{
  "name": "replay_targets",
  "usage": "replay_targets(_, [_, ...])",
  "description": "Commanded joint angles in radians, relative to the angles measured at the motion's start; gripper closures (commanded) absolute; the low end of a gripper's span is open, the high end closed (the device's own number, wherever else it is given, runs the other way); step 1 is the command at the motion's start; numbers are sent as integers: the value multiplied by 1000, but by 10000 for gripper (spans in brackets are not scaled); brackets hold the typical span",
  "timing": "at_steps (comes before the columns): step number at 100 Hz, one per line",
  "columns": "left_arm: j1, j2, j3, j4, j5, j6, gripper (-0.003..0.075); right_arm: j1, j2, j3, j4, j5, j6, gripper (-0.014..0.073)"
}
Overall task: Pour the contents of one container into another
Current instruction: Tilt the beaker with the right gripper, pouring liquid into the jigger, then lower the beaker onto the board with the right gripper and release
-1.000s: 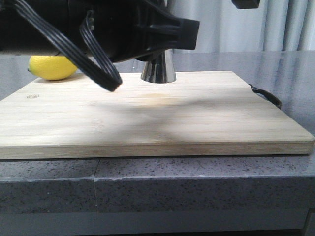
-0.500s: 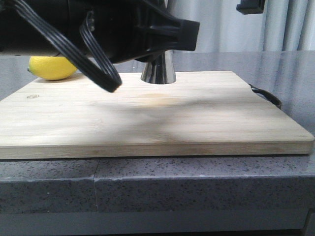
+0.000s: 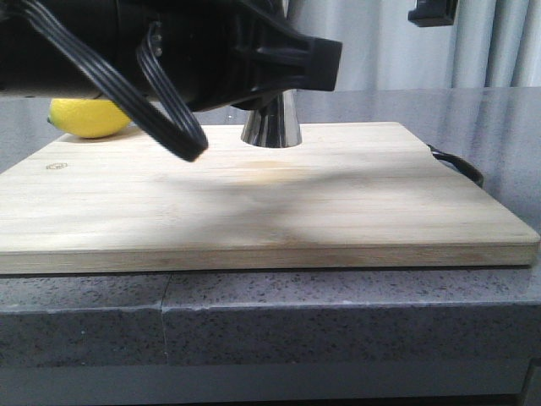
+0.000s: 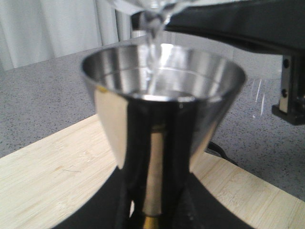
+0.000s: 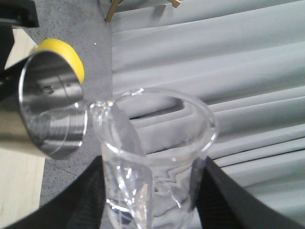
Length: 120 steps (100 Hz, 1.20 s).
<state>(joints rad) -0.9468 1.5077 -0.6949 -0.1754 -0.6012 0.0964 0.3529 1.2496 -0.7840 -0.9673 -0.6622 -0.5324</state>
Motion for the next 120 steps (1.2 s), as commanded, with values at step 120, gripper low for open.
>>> replay_targets(120, [-6,-41,-28,3,-101,-7,740,-65,-10,-29,365,78,706,391])
